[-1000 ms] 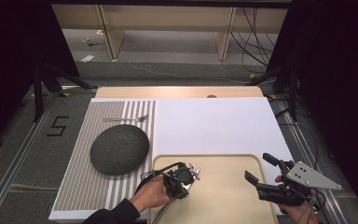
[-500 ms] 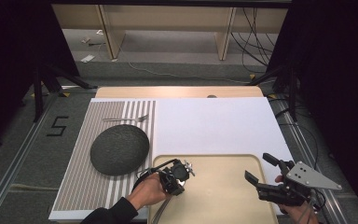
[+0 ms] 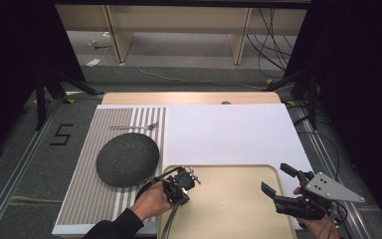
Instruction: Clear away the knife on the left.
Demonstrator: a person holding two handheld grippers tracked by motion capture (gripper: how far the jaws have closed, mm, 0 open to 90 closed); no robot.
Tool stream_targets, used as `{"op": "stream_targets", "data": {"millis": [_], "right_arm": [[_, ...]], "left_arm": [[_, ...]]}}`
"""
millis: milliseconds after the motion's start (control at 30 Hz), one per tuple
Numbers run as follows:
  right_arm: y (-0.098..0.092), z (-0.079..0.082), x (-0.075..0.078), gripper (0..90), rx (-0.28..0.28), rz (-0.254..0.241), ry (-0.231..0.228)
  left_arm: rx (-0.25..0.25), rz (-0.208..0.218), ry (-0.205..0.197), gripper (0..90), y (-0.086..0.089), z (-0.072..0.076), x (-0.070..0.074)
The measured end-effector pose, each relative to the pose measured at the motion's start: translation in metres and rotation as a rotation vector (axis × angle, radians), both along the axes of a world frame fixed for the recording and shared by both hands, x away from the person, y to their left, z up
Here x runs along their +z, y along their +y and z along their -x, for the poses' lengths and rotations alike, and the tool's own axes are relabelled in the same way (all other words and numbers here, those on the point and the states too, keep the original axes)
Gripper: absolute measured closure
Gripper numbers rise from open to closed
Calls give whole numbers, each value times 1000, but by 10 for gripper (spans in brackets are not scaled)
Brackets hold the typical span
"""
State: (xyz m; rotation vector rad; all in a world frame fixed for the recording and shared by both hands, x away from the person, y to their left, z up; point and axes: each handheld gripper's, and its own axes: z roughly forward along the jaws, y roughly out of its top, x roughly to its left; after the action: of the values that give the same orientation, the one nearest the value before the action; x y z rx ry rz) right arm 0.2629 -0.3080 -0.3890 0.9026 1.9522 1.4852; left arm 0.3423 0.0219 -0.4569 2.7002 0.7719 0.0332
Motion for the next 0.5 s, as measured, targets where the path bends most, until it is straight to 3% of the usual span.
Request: {"op": "stream_targets", "data": {"millis": [500], "right_arm": [[0,0,0,169,-2,1,2]], "left_arm": [[23,-16,-3,897,13,-2,0]]}}
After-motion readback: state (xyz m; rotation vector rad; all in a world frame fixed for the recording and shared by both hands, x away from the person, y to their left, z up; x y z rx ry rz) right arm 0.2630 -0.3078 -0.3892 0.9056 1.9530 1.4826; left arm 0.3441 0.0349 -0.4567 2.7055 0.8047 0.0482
